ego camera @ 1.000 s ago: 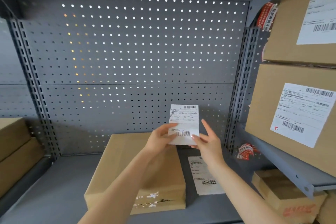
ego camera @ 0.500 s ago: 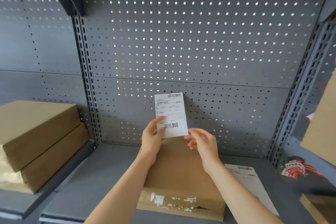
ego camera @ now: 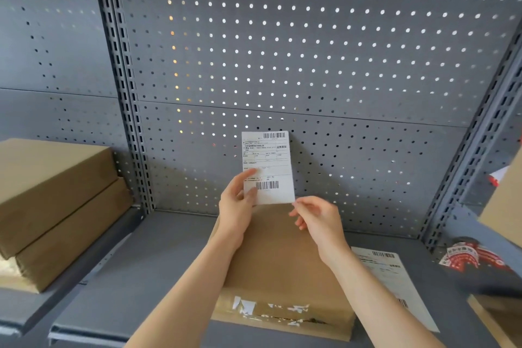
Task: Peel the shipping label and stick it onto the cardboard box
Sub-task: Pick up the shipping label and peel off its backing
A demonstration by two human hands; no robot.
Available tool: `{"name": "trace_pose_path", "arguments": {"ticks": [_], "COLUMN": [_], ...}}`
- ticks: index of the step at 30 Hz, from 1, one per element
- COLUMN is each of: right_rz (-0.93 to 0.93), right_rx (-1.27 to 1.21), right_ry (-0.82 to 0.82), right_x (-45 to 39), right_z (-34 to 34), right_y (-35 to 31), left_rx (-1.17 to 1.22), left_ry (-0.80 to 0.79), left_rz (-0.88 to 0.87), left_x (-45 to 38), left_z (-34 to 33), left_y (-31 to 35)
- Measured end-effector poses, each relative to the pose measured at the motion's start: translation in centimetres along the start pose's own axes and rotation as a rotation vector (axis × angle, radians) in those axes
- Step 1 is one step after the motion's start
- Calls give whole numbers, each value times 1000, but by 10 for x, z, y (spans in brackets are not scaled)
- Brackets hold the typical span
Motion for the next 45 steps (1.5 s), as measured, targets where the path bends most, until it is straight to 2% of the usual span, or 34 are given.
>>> {"name": "trace_pose_path", "arguments": {"ticks": [3,5,8,10,14,22,25,30,33,37,40,45], "right_rz": [11,22,48,61,101,129,120,130,106,42,32,56], "right_rx": [8,30,77,142,228,251,250,250,237,62,-9,69], "right_ry": [0,-8,-36,-61,-87,-109,-114,-107,-16,141,57,-57], "right_x": [0,0,2,2,2,4,4,3,1,2,3,4], "right_z": [0,0,-2,-5,-9,-9,-9,-9,-1,12,5,-5], "right_y": [0,-1,-4,-5,-8,-12,-12,-10,-6,0,-5,-5], "left_rx": [-30,-133,-482,-601,-489,-335,-265,-293,-309,-254,-260,-259], "left_ry": [-5,-3,23,-1,-185,-249,-245,-211,-136,-110,-133,-184], "left_rz": [4,-6,-105,-176,-101,-4,28,39,53,54,62,38], "left_x": [0,0,0,1,5,7,6,4,2,3,3,3], "left_z": [0,0,-5,-13,-29,-31,-29,-27,-20,-17,-19,-22], "left_y": [0,2,12,17,16,12,6,2,0,1,0,0]}}
Point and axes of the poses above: each hand's wrist, its own x-axis away from the middle knuckle, its own z-axis out of the back of the hand, y = z × x, the point moved 7 cm from there along -x, towards the middle knuckle, and after that the axes turned 14 degrees about -y, right-handed, at the moved point
